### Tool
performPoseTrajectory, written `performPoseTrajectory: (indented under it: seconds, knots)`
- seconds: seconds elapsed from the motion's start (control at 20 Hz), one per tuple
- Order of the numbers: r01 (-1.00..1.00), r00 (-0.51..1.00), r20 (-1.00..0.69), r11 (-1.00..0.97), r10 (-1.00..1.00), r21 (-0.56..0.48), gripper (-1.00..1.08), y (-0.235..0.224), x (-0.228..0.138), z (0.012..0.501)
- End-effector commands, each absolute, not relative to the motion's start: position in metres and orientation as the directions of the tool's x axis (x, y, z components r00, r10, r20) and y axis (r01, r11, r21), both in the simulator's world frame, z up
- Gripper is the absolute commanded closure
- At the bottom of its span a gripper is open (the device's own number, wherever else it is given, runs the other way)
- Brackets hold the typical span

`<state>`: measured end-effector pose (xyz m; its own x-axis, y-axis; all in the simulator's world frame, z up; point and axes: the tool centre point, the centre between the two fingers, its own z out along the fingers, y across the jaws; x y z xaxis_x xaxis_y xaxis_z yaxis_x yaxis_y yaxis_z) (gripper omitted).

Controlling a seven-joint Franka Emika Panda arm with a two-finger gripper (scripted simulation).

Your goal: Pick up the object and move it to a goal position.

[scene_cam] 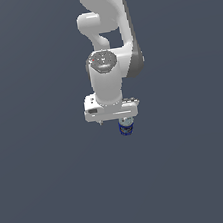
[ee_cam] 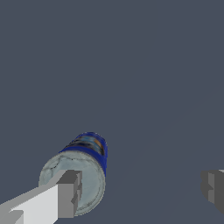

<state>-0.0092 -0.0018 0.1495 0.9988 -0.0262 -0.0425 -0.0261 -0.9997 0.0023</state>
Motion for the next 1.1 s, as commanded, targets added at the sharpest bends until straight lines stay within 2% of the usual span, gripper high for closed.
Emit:
performPoseTrajectory:
  seconds: [0.0,0.6,1.05]
  knots:
    - [-0.026,0.999,-0.042,-1.0,-0.026,0.002,-0.92,-0.002,-0.009,0.149]
    - [-0.018,0.998,-0.053,-1.0,-0.018,0.002,-0.92,-0.018,-0.008,0.15]
    - [0.032,0.998,-0.049,-0.999,0.032,0.0,-0.92,-0.011,-0.01,0.147]
